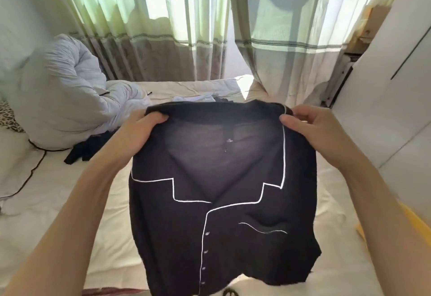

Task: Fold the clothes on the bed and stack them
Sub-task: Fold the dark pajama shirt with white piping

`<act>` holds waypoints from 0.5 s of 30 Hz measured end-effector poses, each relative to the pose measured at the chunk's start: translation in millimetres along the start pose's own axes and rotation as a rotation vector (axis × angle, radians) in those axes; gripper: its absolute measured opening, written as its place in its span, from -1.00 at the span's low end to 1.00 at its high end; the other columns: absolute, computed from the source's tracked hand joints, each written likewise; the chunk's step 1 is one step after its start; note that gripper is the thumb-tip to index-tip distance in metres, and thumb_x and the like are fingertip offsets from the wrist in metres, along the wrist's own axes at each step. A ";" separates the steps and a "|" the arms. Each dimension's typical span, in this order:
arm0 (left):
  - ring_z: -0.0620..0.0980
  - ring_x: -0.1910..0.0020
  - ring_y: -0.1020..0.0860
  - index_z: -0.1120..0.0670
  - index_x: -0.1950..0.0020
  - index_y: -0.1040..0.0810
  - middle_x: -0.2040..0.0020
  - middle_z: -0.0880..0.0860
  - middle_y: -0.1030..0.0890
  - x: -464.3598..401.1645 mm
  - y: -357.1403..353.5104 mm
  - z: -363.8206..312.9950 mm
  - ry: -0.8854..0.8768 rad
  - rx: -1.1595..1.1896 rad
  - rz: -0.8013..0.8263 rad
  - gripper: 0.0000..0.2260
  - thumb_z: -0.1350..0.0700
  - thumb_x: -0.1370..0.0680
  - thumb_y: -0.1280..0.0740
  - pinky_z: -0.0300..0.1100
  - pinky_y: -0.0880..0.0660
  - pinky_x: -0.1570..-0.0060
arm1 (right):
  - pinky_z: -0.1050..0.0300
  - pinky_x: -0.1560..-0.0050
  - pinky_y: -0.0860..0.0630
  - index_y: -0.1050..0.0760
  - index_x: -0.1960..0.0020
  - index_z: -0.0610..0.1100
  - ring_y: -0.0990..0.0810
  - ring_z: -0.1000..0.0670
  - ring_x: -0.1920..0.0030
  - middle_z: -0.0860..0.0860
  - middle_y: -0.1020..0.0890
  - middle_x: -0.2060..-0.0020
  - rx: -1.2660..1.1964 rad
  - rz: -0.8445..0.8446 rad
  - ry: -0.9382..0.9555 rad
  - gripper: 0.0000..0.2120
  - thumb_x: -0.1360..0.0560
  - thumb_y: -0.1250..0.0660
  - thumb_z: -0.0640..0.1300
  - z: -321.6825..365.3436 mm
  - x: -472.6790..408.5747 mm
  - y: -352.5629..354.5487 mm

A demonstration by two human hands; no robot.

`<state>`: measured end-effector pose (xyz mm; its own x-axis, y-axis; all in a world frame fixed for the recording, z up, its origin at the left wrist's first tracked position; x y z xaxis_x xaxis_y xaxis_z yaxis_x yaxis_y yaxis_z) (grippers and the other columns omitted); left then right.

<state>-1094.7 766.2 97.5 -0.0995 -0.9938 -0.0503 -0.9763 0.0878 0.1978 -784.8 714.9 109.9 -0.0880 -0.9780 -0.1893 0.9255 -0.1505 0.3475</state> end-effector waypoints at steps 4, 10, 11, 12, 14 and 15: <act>-0.08 -0.02 -0.54 -0.02 0.02 -0.61 0.04 -0.05 -0.64 -55.0 -22.8 38.4 -0.028 -0.321 -0.012 -0.77 0.18 -0.59 -0.16 -0.20 -0.42 -0.02 | 0.19 0.17 -0.41 -0.54 0.21 -0.27 -0.48 0.06 0.29 -0.12 -0.55 0.33 0.168 -0.064 0.015 -0.77 -0.51 -0.36 -0.11 -52.7 -59.5 -19.2; 0.22 -0.15 -0.50 0.07 -0.22 -0.49 -0.10 0.18 -0.58 -183.8 -57.3 125.2 0.069 -0.711 -0.079 -0.72 0.03 -0.59 -0.14 -0.01 -0.39 -0.17 | 0.23 0.32 -0.23 -0.33 0.42 -0.01 -0.34 0.13 0.44 0.13 -0.37 0.50 0.303 -0.039 -0.034 -0.64 -0.50 -0.36 -0.13 -158.3 -183.1 -45.0; 0.23 -0.14 -0.50 0.09 -0.24 -0.46 -0.11 0.19 -0.57 -209.8 -65.0 138.3 0.106 -0.740 -0.092 -0.71 0.01 -0.59 -0.14 -0.08 -0.38 -0.09 | 0.22 0.31 -0.21 -0.32 0.42 0.02 -0.35 0.13 0.44 0.14 -0.37 0.51 0.325 -0.043 -0.039 -0.63 -0.51 -0.36 -0.13 -176.0 -208.4 -50.6; 0.21 -0.13 -0.49 0.10 -0.27 -0.42 -0.13 0.17 -0.56 -234.8 -73.1 153.2 0.139 -0.742 -0.095 -0.69 -0.01 -0.60 -0.14 -0.14 -0.33 -0.01 | 0.22 0.31 -0.19 -0.34 0.41 0.02 -0.36 0.12 0.43 0.15 -0.38 0.50 0.340 -0.052 -0.039 -0.64 -0.51 -0.35 -0.13 -194.4 -233.4 -57.1; 0.10 -0.13 -0.48 0.10 -0.33 -0.34 -0.18 0.09 -0.50 -273.3 -86.7 189.8 0.190 -0.657 -0.049 -0.61 -0.07 -0.57 -0.22 -0.30 -0.28 0.02 | 0.22 0.23 -0.23 -0.51 0.24 -0.08 -0.46 0.02 0.29 0.07 -0.49 0.37 0.361 -0.032 -0.095 -0.83 -0.53 -0.33 -0.12 -234.9 -274.7 -76.2; 0.04 -0.15 -0.45 0.10 -0.38 -0.30 -0.21 0.06 -0.46 -284.3 -92.0 210.9 0.213 -0.589 -0.010 -0.54 -0.07 -0.55 -0.28 -0.39 -0.28 -0.02 | 0.22 0.12 -0.29 -0.57 0.03 -0.16 -0.51 -0.06 0.14 -0.03 -0.56 0.21 0.377 -0.015 -0.141 -0.87 -0.54 -0.31 -0.12 -258.3 -289.7 -87.6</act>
<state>-1017.1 1055.2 -112.9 0.0090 -0.9915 0.1297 -0.7014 0.0862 0.7075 -745.3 1048.8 -102.9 -0.1745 -0.9816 -0.0778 0.7259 -0.1816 0.6634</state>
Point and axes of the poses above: each hand's wrist, its own x-axis away from the middle knuckle, its own y-axis out of the back of the hand, z = x × y, the point moved 2 cm from there along -x, towards the middle knuckle
